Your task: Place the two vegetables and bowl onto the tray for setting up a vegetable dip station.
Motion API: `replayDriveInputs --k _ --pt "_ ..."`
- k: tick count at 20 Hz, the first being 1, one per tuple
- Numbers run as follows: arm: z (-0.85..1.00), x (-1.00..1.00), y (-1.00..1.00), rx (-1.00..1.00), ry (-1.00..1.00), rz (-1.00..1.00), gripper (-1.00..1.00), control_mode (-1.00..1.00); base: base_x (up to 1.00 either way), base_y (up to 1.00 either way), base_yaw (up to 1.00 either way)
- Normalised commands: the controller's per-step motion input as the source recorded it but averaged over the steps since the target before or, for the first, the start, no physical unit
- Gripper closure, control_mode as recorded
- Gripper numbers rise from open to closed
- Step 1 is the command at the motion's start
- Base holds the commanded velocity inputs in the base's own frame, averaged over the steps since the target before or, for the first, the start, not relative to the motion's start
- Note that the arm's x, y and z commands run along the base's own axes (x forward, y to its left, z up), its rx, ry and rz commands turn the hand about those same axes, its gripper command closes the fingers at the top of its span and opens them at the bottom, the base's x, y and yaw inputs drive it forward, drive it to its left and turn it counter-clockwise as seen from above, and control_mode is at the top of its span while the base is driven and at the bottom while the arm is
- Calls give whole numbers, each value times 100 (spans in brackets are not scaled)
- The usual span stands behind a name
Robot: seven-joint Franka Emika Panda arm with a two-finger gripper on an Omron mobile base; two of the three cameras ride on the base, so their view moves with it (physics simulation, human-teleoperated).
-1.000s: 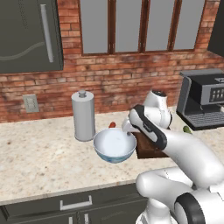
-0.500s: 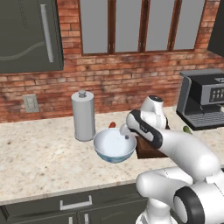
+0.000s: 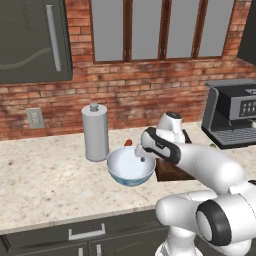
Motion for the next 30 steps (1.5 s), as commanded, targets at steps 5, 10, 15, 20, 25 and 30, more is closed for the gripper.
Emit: replayDriveInputs --k 5,10,15,20,25,30 --pt "-15 6 1 0 1 0 -100 -100 0 0 0" --pt "-14 5 1 0 0 0 -100 -100 0 0 0" --pt "-13 4 3 0 0 0 -100 -100 0 0 0" --pt "-12 3 3 0 0 0 -100 -100 0 0 0" --pt "-9 1 3 0 0 0 -100 -100 0 0 0" --pt "-8 -9 6 0 0 0 100 -100 0 0 0"
